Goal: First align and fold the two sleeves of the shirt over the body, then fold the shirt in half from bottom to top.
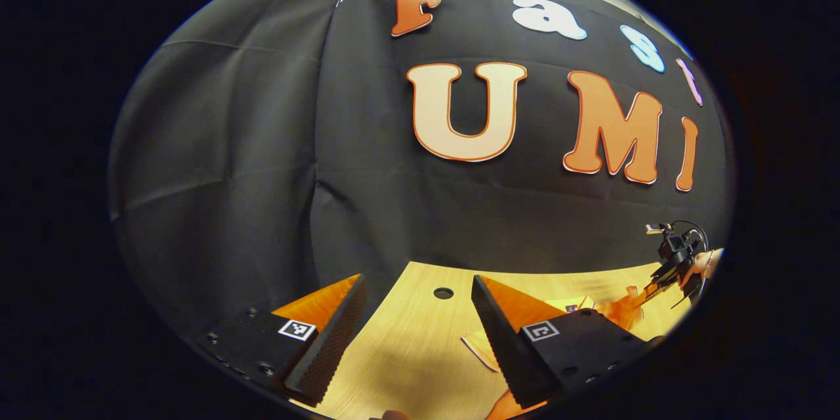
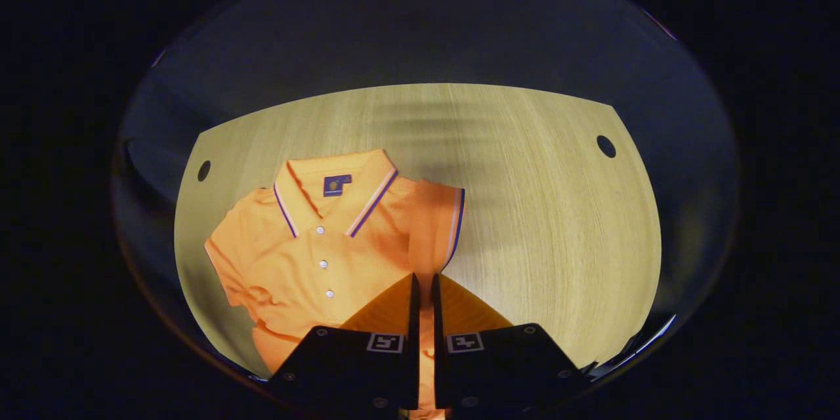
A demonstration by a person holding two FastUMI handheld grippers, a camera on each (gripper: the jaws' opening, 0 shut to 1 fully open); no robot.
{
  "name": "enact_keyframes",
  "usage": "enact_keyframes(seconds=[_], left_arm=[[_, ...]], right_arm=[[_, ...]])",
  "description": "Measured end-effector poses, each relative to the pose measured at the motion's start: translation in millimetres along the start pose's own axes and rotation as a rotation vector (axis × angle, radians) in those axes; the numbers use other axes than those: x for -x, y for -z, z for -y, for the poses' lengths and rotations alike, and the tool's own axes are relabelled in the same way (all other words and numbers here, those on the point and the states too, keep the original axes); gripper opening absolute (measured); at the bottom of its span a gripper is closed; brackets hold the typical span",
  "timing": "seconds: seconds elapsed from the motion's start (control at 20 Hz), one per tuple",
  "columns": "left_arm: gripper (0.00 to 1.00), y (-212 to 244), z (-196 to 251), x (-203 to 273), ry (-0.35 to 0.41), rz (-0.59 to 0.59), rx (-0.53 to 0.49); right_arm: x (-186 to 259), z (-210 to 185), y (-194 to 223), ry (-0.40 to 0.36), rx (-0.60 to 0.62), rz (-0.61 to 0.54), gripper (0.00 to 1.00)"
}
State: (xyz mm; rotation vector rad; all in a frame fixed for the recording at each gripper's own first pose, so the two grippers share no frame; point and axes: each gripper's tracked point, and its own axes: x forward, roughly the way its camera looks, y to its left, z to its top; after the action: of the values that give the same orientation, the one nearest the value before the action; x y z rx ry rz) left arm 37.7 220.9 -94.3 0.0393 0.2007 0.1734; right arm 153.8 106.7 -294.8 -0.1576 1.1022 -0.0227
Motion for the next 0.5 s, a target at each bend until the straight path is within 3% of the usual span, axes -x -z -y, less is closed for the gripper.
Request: enact_keyframes(seconds=[0.35, 0.45, 0.5], left_arm=[[0.98, 5.2, -18.7, 4.0, -0.018, -0.009, 0.010], [0.98, 7.7, -21.6, 4.7, -0.022, -0.015, 0.012], [0.98, 7.9, -23.1, 5.7, -0.023, -0.018, 0.016]], right_arm=[[-1.7, -56.5, 8.9, -0.087, 0.072, -0.018, 0.11], [3.6, -80.0, 11.0, -0.162, 0.061, -0.025, 0.30], [7.5, -87.9, 9.0, -0.195, 0.054, -0.018, 0.44]])
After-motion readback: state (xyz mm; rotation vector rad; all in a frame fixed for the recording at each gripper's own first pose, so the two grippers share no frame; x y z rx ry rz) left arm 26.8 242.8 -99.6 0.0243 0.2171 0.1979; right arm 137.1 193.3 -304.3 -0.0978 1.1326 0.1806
